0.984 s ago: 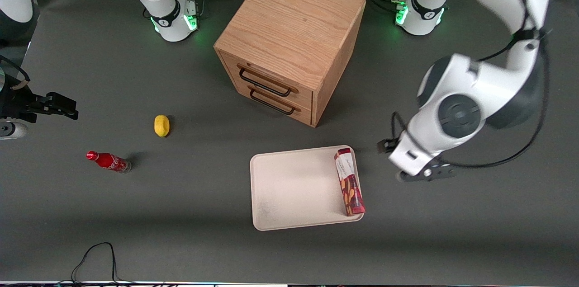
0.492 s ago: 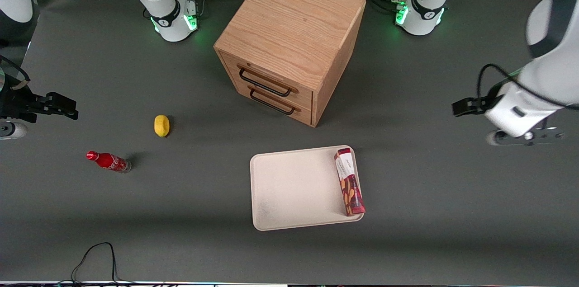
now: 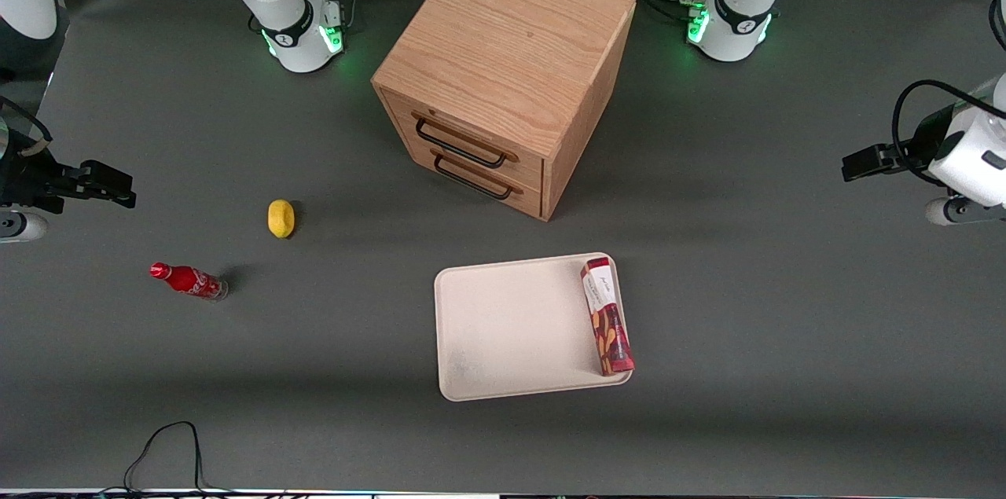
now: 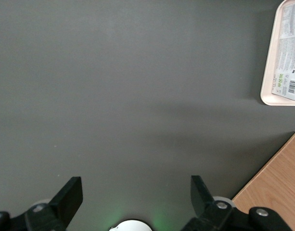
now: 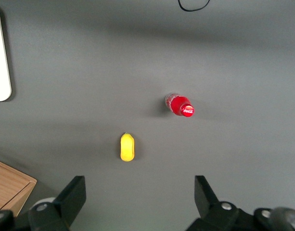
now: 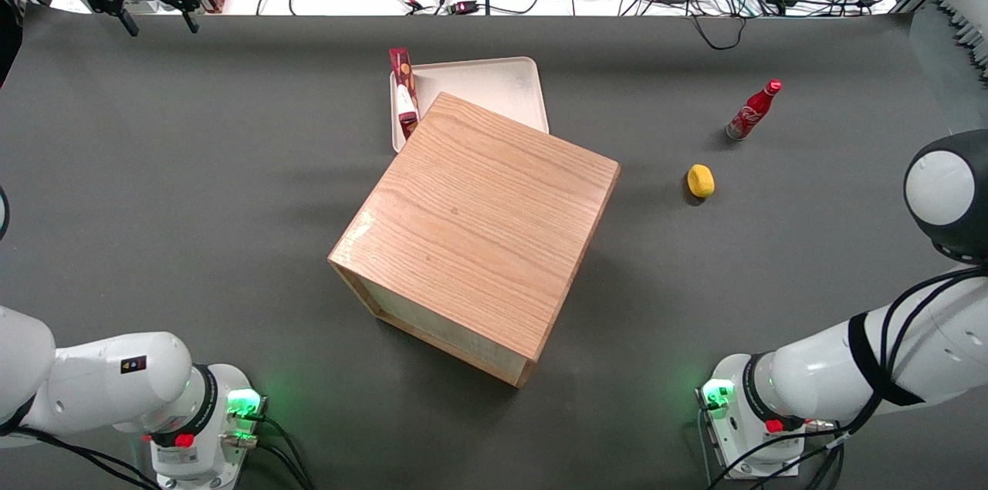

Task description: Place red cookie box on tray

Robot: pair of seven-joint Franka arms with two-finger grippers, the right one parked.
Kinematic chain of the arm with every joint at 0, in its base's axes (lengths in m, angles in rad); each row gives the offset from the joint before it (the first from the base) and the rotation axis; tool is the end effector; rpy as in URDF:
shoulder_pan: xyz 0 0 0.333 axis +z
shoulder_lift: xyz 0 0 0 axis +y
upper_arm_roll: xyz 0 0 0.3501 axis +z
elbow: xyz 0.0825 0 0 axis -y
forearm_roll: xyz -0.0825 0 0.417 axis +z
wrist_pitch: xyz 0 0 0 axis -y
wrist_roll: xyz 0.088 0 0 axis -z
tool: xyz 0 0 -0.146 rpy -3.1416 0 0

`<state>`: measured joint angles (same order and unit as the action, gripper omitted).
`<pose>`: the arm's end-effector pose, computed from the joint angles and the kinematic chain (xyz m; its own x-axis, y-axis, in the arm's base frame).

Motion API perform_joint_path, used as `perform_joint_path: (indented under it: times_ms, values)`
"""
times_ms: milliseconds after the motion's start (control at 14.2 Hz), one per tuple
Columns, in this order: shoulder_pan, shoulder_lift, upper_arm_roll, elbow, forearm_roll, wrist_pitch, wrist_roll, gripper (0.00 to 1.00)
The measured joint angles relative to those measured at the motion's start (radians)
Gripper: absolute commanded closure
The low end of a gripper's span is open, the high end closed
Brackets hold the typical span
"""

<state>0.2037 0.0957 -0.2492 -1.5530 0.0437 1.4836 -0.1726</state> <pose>0.5998 -0.0144 0.5666 0.9794 0.1284 -0.1556 0.1224 -0.9913 -0.0474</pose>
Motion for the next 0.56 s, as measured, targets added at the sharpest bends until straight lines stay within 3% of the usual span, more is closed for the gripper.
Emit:
perform_joint_path:
  times_ms: [211,562]
  values:
    - [-0.203,-0.02,0.232,-0.01,-0.005,0.0,0.01,0.0]
    - [-0.26,-0.024,0.279,-0.009,-0.005,-0.001,0.02,0.0]
